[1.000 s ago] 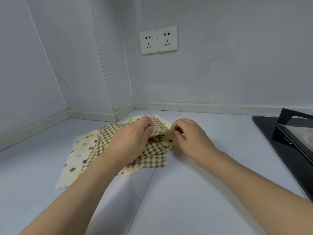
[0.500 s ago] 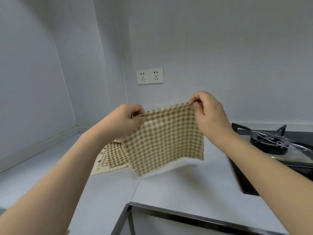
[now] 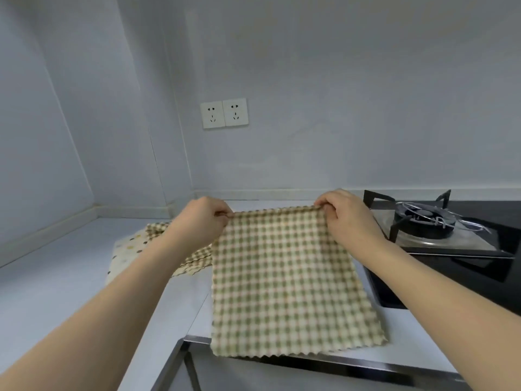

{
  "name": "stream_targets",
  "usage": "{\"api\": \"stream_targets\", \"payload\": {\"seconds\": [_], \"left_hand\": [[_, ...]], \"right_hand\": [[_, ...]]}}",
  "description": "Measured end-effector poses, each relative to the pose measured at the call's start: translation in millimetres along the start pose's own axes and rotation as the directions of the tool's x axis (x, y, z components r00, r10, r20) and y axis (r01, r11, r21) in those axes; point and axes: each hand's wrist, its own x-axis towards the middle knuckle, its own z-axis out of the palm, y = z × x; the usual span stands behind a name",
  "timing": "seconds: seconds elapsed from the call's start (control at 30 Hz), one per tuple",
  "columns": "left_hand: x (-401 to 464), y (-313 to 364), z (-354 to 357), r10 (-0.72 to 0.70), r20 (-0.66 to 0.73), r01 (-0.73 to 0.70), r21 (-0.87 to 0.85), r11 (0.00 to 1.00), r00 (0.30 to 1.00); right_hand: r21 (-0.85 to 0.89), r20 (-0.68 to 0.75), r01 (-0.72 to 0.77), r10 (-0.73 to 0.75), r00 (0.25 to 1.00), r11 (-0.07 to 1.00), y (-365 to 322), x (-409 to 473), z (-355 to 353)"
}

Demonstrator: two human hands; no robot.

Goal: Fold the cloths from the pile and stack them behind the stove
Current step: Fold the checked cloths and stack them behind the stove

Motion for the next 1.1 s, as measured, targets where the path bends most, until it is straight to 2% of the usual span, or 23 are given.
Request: {"api": "stream_targets", "payload": {"seconds": [0.13,0.23,0.33,0.5,0.57,0.73,0.83,0.97,1.1], "left_hand": [[3.5,-11.3,26.9,0.063,-0.13,-0.053,0.079,0.995,0.99],[-5.0,-20.4,33.3,0.208,-0.176,-0.186,0.132,0.974,0.962],[-30.6,-31.2,39.8,0.371,-0.121,-0.342,0.208,0.916,0.921],[-81.3,-47.2,64.5,0.465,0.029,-0.457,0.245,0.855,0.885],[-94.1,-51.9,76.0,0.463,0.083,-0.468,0.252,0.847,0.882],[-102.6,-54.2,80.6,0.417,0.109,-0.431,0.237,0.871,0.902],[-101.4,-51.2,72.5,0.423,0.178,-0.454,0.196,0.869,0.888],[-98.0,-55.3,65.4,0.478,0.193,-0.515,0.281,0.81,0.857],[-94.9,-61.7,69.1,0.441,0.173,-0.473,0.295,0.83,0.881]], "right_hand": [[0.009,-0.008,-0.025,0.025,1.0,1.0,12.6,3.3,18.7],[-0.006,0.012,0.004,-0.004,1.0,1.0,11.9,-8.5,16.7],[-0.073,0.082,0.101,-0.095,0.992,0.992,11.1,-43.8,9.2],[-0.177,0.23,0.191,-0.148,0.962,0.966,13.2,-101.8,-2.5],[-0.188,0.242,0.219,-0.171,0.955,0.957,13.7,-114.0,-5.1],[-0.19,0.332,0.244,-0.171,0.928,0.951,14.7,-129.7,-7.1],[-0.147,0.389,0.136,-0.07,0.919,0.98,18.1,-136.2,-7.6],[-0.17,0.435,0.061,0.02,0.9,0.984,17.2,-134.7,-6.7],[-0.182,0.464,-0.004,0.089,0.881,0.983,16.9,-132.1,-6.3]]}}
